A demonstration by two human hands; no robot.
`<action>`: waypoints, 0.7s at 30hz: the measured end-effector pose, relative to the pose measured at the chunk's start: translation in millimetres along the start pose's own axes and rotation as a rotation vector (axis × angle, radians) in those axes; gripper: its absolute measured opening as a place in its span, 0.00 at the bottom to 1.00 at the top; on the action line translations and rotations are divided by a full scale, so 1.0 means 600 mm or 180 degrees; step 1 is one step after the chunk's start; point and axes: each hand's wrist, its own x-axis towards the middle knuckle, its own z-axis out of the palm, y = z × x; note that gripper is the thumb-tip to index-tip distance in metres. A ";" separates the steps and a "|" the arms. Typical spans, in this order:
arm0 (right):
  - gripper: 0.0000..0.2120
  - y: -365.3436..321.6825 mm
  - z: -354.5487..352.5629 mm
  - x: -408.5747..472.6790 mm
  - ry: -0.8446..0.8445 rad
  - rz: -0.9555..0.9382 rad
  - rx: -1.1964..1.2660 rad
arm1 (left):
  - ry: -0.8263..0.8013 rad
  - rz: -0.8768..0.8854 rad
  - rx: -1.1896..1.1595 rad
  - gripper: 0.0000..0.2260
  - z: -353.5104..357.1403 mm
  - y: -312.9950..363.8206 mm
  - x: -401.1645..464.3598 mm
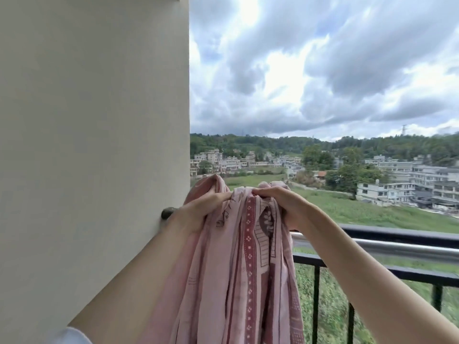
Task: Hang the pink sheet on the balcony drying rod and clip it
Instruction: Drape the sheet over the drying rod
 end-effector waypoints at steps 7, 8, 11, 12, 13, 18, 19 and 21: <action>0.12 -0.047 -0.075 -0.077 0.0736 -0.0750 0.0204 | -0.0320 0.0683 0.0223 0.18 0.098 0.072 0.015; 0.10 -0.053 -0.088 -0.087 0.0852 -0.0881 0.0225 | -0.0477 0.0732 0.0143 0.14 0.113 0.083 0.017; 0.06 -0.033 -0.122 -0.112 0.1339 -0.0847 -0.0226 | -0.0736 0.0707 0.0302 0.18 0.143 0.081 0.016; 0.08 -0.019 -0.130 -0.121 0.1490 -0.0720 -0.0642 | -0.0883 0.0487 0.0503 0.21 0.149 0.071 0.015; 0.12 -0.003 -0.134 -0.128 0.1573 -0.0568 -0.1112 | -0.1029 0.0235 0.0775 0.20 0.154 0.057 0.012; 0.29 0.025 -0.106 -0.137 0.2431 -0.0138 -0.3612 | -0.0425 0.0262 0.1496 0.09 0.144 0.021 -0.003; 0.29 0.024 -0.099 -0.135 0.2585 -0.0123 -0.4037 | -0.0309 0.0363 0.1564 0.09 0.136 0.021 -0.003; 0.29 0.022 -0.089 -0.137 0.2709 -0.0064 -0.4451 | -0.0206 0.0440 0.1484 0.10 0.118 0.023 -0.009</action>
